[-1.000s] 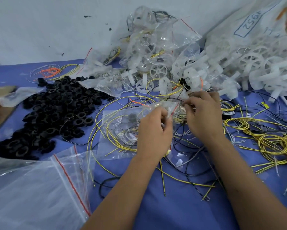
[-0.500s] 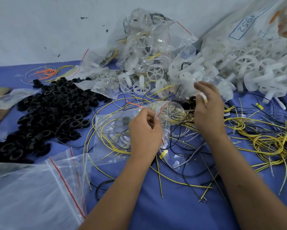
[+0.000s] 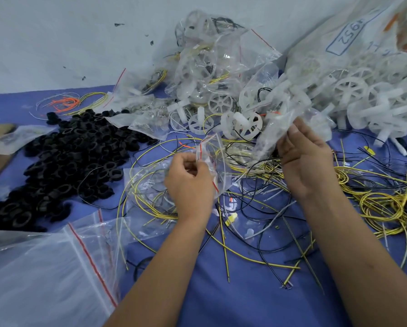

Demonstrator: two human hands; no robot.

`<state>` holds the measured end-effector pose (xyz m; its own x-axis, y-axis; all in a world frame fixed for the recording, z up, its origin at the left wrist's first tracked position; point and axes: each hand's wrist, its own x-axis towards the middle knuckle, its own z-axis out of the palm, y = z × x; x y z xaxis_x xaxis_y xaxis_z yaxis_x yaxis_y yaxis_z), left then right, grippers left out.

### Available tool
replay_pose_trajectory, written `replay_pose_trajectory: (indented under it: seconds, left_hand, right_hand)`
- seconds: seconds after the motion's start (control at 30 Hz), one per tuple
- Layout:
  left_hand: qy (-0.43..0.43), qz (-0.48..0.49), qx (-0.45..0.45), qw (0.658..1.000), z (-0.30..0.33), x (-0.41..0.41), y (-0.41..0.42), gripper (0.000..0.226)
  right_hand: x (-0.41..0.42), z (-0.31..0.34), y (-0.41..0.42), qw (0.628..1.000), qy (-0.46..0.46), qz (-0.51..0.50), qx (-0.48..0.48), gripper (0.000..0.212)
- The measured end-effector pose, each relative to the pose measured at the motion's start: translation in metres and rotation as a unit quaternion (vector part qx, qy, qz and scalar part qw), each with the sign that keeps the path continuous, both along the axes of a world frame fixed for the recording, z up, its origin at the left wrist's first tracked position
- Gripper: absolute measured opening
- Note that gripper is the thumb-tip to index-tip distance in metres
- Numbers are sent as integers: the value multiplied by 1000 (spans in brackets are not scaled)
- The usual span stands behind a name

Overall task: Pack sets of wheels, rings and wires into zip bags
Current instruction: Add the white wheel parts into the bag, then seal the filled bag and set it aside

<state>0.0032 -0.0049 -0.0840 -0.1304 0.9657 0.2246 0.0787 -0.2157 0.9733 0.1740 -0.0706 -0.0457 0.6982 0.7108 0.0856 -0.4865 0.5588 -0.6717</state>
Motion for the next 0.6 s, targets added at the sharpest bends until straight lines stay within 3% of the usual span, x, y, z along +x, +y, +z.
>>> replay_pose_trajectory:
  seconds: [0.07,0.13,0.2,0.23,0.27,0.37,0.4,0.43,0.6]
  left_hand:
    - [4,-5,9,1000,1,1,-3,5]
    - [10,-10,24,1000,2,2,-6,9]
    - [23,-28,48,998,2,2,-8,11]
    - [42,-46,65,996,1,2,-8,9]
    - [70,-72,85,991,0,3,-10,7]
    - [198,-159,154,955,-2,7,-16,11]
    - [243,-177,172,938,-3,8,-18,12]
    - [279,-187,181,924,-3,9,-20,12]
    - [331,-216,174,902,0,5,-22,14]
  right_hand:
    - [3,-2,-1,997,39,61,23,35]
    - [4,-3,0,998,4,62,-6,31]
    - [0,-3,2,992,-103,10,-78,20]
    - [-3,-4,2,968,-206,-34,-137,20]
    - [-5,-7,3,919,-329,-78,-200,27]
    - [-11,-16,6,703,-623,-106,-326,45]
    - [-11,-18,6,656,-668,-81,-342,46]
    - [-12,-19,5,632,-690,-58,-348,44]
    - [-9,-20,1,657,-663,-93,-347,21]
